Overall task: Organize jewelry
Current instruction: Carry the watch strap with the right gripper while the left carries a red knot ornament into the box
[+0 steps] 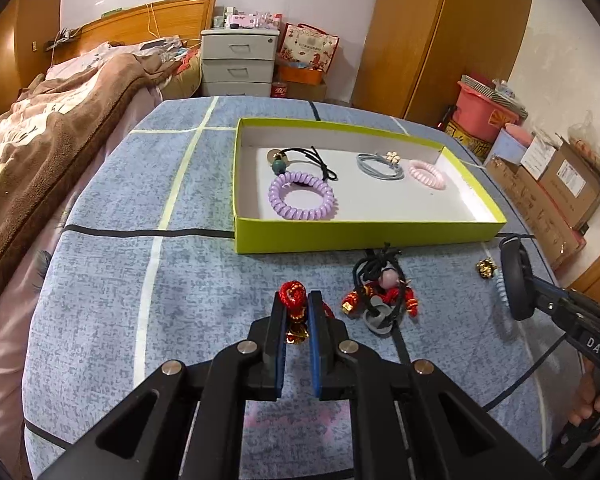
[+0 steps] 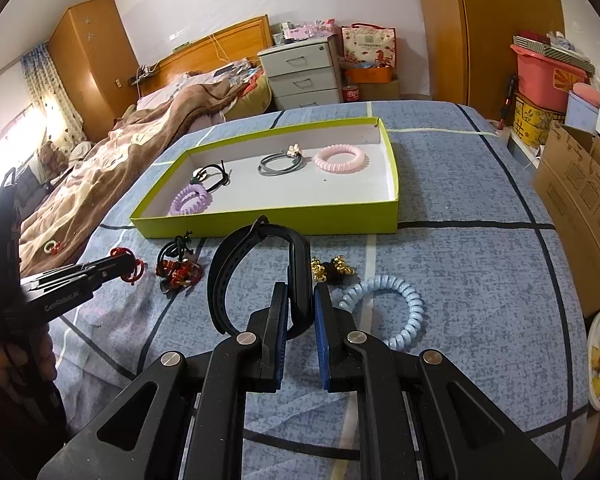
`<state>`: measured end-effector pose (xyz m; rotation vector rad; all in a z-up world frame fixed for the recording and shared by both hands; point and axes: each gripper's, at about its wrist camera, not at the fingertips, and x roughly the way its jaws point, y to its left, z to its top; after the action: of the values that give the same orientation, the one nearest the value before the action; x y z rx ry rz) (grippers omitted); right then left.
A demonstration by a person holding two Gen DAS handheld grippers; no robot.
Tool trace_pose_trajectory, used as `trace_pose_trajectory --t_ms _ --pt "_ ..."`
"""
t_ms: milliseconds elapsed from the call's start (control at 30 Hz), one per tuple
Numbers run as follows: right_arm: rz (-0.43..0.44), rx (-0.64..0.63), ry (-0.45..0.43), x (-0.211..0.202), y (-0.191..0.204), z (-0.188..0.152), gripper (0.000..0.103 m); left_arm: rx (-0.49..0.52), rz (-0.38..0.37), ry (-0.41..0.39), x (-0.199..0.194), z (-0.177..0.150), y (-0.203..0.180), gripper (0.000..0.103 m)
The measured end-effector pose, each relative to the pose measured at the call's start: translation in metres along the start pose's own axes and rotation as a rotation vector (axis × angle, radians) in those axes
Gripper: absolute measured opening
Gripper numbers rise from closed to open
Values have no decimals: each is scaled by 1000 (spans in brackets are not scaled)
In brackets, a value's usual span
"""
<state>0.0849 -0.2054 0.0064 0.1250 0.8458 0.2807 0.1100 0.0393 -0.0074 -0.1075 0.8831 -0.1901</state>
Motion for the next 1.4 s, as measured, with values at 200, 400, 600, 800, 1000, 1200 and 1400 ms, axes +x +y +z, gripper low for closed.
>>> trace_pose_trajectory --t_ms 200,400,600,800,1000,1200,1400 --pt "-1 -7 -11 -5 0 3 13 -5 -9 -29 -10 4 -1 10" --pt "-6 -8 -24 -9 -1 13 13 13 -26 -60 -19 16 -8 10" --pt "-33 -6 -39 -6 -7 35 13 36 -53 -87 -20 36 -20 10" --pt "-78 -16 -38 5 -15 56 13 50 -85 -83 -7 58 -31 10" --pt "-100 -22 -25 18 -23 72 13 83 -111 -68 8 77 -45 10" --pt "-108 -28 18 39 -31 86 13 90 -116 -42 29 91 -53 10" --pt "-106 -53 74 59 -32 90 13 91 -114 4 54 95 -58 10"
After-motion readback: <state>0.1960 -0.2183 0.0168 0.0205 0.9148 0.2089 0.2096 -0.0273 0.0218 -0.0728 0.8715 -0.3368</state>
